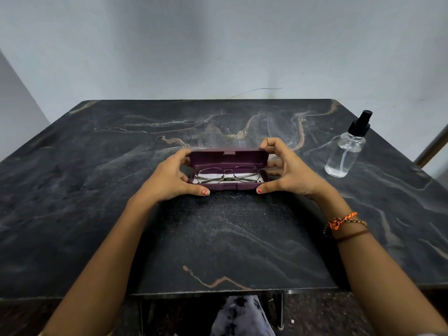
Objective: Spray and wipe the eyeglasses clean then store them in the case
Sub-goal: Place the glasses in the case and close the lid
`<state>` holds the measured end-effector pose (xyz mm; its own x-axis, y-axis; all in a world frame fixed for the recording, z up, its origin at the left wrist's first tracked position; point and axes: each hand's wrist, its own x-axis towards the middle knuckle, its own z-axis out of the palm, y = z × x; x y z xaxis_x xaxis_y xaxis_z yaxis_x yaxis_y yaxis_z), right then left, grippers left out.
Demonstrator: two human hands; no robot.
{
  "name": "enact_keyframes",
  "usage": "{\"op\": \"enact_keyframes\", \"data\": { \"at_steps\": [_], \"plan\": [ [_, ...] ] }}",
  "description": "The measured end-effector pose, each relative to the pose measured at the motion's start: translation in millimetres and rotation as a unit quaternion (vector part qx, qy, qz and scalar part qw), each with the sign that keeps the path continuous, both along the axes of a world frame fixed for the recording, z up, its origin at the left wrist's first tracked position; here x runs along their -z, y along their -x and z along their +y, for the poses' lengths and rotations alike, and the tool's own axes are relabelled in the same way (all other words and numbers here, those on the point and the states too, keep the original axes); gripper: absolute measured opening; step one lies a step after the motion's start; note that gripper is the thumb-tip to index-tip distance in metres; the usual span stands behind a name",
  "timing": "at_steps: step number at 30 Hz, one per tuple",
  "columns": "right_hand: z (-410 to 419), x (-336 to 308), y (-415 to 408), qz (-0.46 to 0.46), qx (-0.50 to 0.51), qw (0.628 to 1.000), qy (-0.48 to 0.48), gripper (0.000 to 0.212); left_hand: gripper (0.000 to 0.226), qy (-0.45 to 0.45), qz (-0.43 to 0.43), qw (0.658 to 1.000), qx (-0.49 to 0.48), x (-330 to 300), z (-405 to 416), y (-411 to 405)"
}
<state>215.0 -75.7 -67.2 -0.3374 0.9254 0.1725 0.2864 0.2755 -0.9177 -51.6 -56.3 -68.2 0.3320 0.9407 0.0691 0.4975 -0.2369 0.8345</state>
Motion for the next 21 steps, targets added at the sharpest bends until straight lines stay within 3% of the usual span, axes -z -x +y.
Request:
{"op": "enact_keyframes", "data": {
  "at_steps": [4, 8, 14, 21],
  "plan": [
    [1.4, 1.0, 0.7, -0.01, 0.001, 1.0, 0.002, 0.056, 0.055, -0.014, 0.018, 1.0, 0.003, 1.7, 0.3, 1.9],
    [0.2, -0.1, 1.9, -0.05, -0.01, 0.999, -0.003, 0.046, 0.057, -0.031, 0.046, 0.998, 0.022, 2.3, -1.0, 1.1],
    [-2.8, -3.6, 2.1, -0.067, -0.029, 0.997, 0.006, 0.05, 0.055, -0.068, 0.059, 0.996, 0.026, 1.7, 0.0, 1.1],
    [-4.4, -2.2, 5.3, -0.103, -0.034, 0.994, -0.004, 0.061, 0.056, -0.226, 0.107, 0.968, 0.024, 1.1, -4.8, -0.1]
  ]
}}
